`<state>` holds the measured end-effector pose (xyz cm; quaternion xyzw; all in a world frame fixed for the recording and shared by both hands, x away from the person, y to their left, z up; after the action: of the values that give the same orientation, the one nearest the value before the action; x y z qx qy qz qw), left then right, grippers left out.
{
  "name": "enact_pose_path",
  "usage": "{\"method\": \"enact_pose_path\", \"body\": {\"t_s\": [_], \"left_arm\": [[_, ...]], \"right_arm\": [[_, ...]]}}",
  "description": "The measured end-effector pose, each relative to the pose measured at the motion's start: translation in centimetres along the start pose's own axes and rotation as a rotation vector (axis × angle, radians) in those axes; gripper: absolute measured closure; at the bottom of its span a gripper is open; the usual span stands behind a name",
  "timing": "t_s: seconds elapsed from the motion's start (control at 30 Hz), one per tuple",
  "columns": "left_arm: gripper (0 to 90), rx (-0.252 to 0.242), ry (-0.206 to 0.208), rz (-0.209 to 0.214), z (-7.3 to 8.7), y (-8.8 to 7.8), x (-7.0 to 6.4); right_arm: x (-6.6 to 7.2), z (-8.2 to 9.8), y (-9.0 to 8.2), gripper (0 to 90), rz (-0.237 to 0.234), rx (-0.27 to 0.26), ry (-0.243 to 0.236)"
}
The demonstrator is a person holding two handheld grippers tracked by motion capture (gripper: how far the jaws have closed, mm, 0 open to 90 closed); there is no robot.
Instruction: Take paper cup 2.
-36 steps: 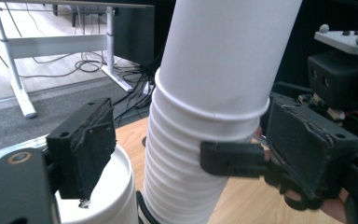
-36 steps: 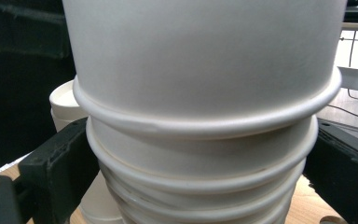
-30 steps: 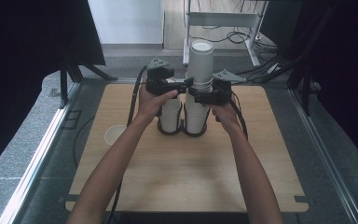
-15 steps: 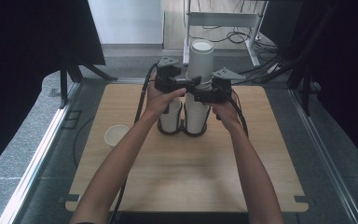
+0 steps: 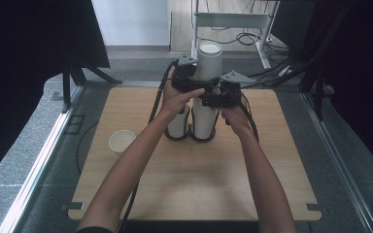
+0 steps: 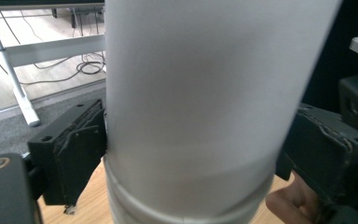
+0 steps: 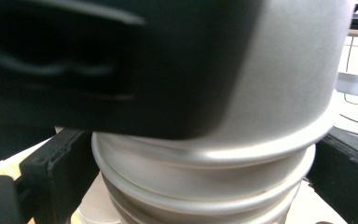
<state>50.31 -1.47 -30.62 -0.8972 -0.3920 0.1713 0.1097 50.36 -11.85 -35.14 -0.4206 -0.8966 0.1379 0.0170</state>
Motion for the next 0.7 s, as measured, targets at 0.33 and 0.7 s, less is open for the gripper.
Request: {"method": "enact_pose_path", "body": {"t_s": [0.33, 0.7], "left_arm": [[7.7, -0.025, -0.004, -0.004, -0.2, 1.3, 0.1], [7.1, -0.022, -0.013, -0.02, -0.3, 2.0, 0.1]], "right_arm": [[-0.1, 0.1, 0.1, 3.7, -0.001, -0.002, 0.017], [0.0, 0.0, 0.0, 3.7, 0.004, 0.0, 0.004]]}}
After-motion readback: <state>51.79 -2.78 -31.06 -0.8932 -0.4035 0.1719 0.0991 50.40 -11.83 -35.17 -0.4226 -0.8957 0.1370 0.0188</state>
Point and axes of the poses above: each handheld gripper's, and its own axes: y roughly forward along the jaws, z roughly out of its underside, x roughly to its left, the point moved 5 cm from there along y, roughly forward along the jaws, and after that the axes turned 7 degrees about -y, right-handed, at the moved point
